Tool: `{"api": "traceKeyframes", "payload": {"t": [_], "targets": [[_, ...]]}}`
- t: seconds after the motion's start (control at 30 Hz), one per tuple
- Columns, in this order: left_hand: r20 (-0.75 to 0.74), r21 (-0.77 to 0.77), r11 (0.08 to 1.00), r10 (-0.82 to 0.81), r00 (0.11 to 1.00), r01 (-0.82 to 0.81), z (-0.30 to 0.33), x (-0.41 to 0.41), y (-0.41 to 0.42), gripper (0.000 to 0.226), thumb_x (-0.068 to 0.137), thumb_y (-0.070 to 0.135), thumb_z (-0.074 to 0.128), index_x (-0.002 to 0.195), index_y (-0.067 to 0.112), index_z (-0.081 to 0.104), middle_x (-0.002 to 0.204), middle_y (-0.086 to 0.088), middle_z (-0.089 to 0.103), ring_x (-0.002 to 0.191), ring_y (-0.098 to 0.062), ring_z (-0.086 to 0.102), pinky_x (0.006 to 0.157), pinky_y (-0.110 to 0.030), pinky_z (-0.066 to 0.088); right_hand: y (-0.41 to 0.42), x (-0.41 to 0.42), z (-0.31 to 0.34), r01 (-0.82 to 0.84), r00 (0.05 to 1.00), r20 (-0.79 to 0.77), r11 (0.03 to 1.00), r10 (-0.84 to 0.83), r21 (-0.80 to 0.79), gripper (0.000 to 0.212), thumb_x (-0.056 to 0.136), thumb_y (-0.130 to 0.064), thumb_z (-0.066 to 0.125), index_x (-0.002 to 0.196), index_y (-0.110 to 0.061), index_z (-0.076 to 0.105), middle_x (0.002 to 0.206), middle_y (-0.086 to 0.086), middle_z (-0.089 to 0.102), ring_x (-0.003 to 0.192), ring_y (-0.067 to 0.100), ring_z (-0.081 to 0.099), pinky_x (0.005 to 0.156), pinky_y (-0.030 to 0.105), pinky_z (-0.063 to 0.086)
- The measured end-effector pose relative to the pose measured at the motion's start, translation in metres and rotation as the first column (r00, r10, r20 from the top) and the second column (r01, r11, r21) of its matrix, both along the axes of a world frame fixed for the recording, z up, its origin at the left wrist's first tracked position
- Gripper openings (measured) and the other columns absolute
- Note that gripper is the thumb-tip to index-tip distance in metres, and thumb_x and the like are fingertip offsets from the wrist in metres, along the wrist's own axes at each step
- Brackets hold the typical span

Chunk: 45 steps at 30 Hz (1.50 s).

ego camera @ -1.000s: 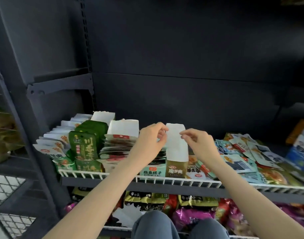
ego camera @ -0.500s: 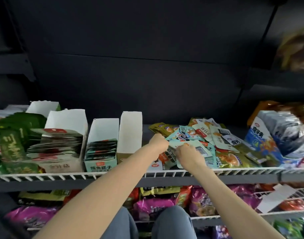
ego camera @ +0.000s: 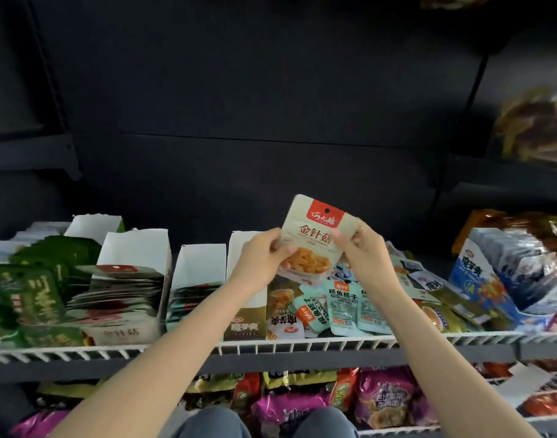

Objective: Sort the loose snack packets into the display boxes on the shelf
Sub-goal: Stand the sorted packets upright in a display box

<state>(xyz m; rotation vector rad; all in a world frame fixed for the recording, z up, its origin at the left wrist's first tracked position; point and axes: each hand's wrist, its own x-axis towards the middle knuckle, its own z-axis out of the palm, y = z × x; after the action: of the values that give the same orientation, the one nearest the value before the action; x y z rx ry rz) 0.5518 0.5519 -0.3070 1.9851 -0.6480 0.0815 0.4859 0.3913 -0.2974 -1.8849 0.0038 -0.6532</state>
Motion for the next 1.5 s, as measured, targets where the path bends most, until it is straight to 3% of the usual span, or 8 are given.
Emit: {"api": "traceKeyframes", "payload": {"t": [0.13, 0.23, 0.43, 0.63, 0.83, 1.03, 1.3, 1.5], "targets": [[0.083, -0.091, 0.991, 0.106, 0.991, -0.098, 0.017, -0.001, 0.048, 0.021, 0.092, 0.022, 0.057, 0.112, 0.019, 0.062, 0.106, 0.004, 0.067, 0.094, -0.009, 0.064, 0.077, -0.021, 0.053, 0.038, 0.009, 0.011, -0.088, 0.996, -0.021, 0.995, 0.087, -0.053, 0.019, 0.095, -0.013, 0.052, 0.109, -0.024, 0.061, 0.104, -0.011, 0.068, 0.098, 0.005, 0.065, 0.083, 0.026, 0.056], [0.138, -0.137, 0.976, 0.187, 0.973, -0.168, 0.025, -0.003, 0.091, 0.011, 0.090, 0.020, 0.059, 0.101, 0.024, 0.060, 0.100, 0.007, 0.067, 0.090, -0.009, 0.065, 0.075, -0.024, 0.055, 0.079, 0.021, 0.016, -0.143, 0.989, 0.022, 0.989, 0.144, -0.035, 0.025, 0.096, -0.012, 0.050, 0.116, -0.020, 0.062, 0.105, -0.013, 0.066, 0.098, 0.003, 0.064, 0.080, 0.020, 0.055], [0.279, -0.278, 0.888, 0.439, 0.854, -0.366, 0.034, -0.004, 0.178, 0.008, 0.089, 0.018, 0.062, 0.095, 0.017, 0.058, 0.089, 0.014, 0.062, 0.082, 0.002, 0.058, 0.065, -0.005, 0.044, 0.164, 0.048, 0.017, -0.258, 0.965, 0.055, 0.966, 0.258, -0.011, 0.025, 0.097, -0.010, 0.048, 0.109, -0.026, 0.063, 0.101, -0.014, 0.067, 0.098, 0.004, 0.063, 0.081, 0.020, 0.054], [0.279, -0.197, 0.860, 0.509, 0.814, -0.470, 0.022, 0.010, 0.242, 0.003, 0.090, 0.017, 0.060, 0.089, 0.015, 0.059, 0.084, 0.006, 0.066, 0.082, -0.009, 0.063, 0.074, -0.023, 0.050, 0.226, 0.066, 0.006, -0.300, 0.952, 0.042, 0.953, 0.302, -0.043, 0.024, 0.095, -0.006, 0.048, 0.102, -0.022, 0.065, 0.096, -0.012, 0.068, 0.096, 0.007, 0.064, 0.085, 0.027, 0.055], [0.301, -0.073, 0.852, 0.514, 0.804, -0.518, 0.010, 0.012, 0.264, 0.010, 0.088, 0.020, 0.063, 0.096, 0.019, 0.058, 0.088, 0.010, 0.062, 0.078, -0.001, 0.057, 0.068, -0.010, 0.041, 0.233, 0.075, -0.003, -0.168, 0.984, 0.007, 0.946, 0.177, -0.276, 0.011, 0.090, -0.011, 0.059, 0.094, -0.017, 0.067, 0.085, -0.009, 0.066, 0.078, -0.002, 0.058, 0.066, -0.001, 0.038], [0.489, 0.278, 0.796, 0.364, 0.793, -0.537, 0.009, 0.009, 0.260, 0.011, 0.088, 0.032, 0.062, 0.091, 0.025, 0.069, 0.078, 0.014, 0.061, 0.074, -0.006, 0.057, 0.066, -0.022, 0.043, 0.234, 0.078, -0.003, -0.188, 0.982, -0.055, 0.877, 0.183, -0.442, 0.013, 0.091, -0.015, 0.059, 0.090, -0.020, 0.071, 0.089, -0.008, 0.069, 0.081, 0.001, 0.058, 0.067, 0.003, 0.039], [0.590, 0.183, 0.828, 0.339, 0.733, -0.530, 0.014, 0.002, 0.233, 0.013, 0.085, 0.031, 0.066, 0.092, 0.021, 0.063, 0.077, 0.012, 0.061, 0.073, -0.008, 0.051, 0.071, -0.028, 0.046, 0.212, 0.066, 0.001, -0.263, 0.965, -0.125, 0.835, 0.231, -0.483, 0.016, 0.094, -0.022, 0.055, 0.096, -0.020, 0.071, 0.093, -0.011, 0.069, 0.085, 0.001, 0.059, 0.070, 0.002, 0.038], [0.553, 0.218, 0.904, 0.195, 0.810, -0.367, 0.017, -0.003, 0.157, 0.009, 0.089, 0.028, 0.059, 0.096, 0.023, 0.062, 0.083, 0.014, 0.058, 0.081, -0.008, 0.051, 0.073, -0.029, 0.046, 0.147, 0.051, -0.004, -0.134, 0.991, -0.080, 0.899, 0.111, -0.417, 0.016, 0.094, -0.020, 0.054, 0.095, -0.019, 0.070, 0.089, -0.011, 0.069, 0.086, 0.002, 0.061, 0.073, 0.005, 0.041]]}}
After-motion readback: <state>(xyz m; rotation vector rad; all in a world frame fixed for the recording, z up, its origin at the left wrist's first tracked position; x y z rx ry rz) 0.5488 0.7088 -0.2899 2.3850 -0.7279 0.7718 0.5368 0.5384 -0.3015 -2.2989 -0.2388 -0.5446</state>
